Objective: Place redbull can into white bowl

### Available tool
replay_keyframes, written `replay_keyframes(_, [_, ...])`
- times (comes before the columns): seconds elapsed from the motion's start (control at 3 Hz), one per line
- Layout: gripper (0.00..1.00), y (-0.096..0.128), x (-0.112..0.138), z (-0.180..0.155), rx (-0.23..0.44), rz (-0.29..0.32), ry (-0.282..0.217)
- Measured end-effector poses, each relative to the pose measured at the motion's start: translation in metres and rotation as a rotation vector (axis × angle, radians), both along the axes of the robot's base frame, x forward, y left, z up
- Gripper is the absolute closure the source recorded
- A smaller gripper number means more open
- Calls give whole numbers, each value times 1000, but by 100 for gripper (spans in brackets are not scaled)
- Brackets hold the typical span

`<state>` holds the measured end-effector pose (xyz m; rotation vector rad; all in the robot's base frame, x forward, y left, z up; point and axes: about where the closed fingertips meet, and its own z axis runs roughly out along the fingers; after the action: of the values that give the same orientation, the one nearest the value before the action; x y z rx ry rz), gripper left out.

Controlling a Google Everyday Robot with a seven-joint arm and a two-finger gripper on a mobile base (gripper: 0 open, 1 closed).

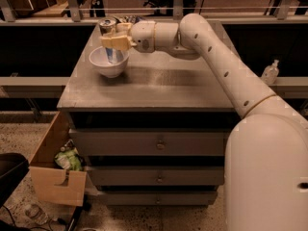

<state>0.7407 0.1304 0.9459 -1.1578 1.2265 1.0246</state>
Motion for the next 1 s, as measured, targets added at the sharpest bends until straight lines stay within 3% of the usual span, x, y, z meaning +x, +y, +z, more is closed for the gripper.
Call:
replay_keyframes(0.67, [13, 7, -2, 0, 1, 10, 1])
replay_keyframes(1.0, [0, 10, -3, 0, 1, 15, 2])
